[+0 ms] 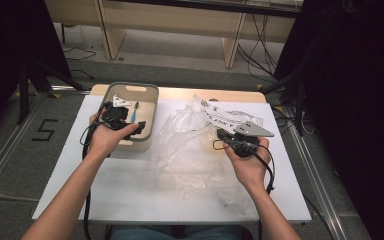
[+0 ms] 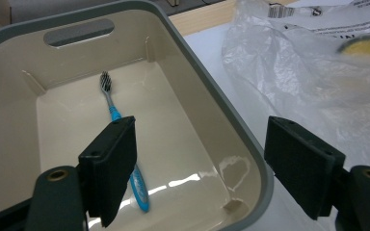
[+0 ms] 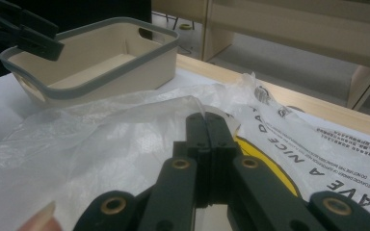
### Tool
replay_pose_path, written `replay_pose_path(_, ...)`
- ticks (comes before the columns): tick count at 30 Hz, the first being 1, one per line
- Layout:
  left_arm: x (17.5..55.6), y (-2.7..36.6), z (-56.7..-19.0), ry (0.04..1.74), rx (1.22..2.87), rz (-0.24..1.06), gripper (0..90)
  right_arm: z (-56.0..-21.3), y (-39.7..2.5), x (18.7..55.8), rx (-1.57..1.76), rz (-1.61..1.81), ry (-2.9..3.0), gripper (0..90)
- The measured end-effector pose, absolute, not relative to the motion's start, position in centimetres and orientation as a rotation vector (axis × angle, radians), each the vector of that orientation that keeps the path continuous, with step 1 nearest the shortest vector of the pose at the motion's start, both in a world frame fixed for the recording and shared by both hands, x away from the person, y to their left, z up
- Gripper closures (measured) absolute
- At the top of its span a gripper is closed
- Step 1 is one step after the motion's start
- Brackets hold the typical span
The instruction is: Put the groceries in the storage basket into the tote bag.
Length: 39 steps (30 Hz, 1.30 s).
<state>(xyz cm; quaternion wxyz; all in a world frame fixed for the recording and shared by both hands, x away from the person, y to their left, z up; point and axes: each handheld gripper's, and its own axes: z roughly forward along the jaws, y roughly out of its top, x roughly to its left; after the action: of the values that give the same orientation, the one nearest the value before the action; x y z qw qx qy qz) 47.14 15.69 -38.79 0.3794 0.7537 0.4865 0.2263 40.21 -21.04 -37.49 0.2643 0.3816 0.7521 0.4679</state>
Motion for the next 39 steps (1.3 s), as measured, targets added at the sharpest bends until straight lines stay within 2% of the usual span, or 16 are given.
replay_pose_path(23, 55.9, 15.8, -40.9, 1.446, 2.03, 0.525, 32.7, -37.5, -20.7, 40.1, 1.019, 1.27, 2.055, 90.0)
replay_pose_path(31, 57.8, 16.3, -41.3, 1.507, 2.068, 0.532, 34.6, -37.5, -20.7, 40.1, 1.021, 1.27, 2.058, 90.0)
replay_pose_path(39, 59.0, 16.5, -42.0, 1.569, 2.06, 0.484, 37.4, -37.6, -20.6, 40.1, 1.018, 1.266, 2.062, 90.0)
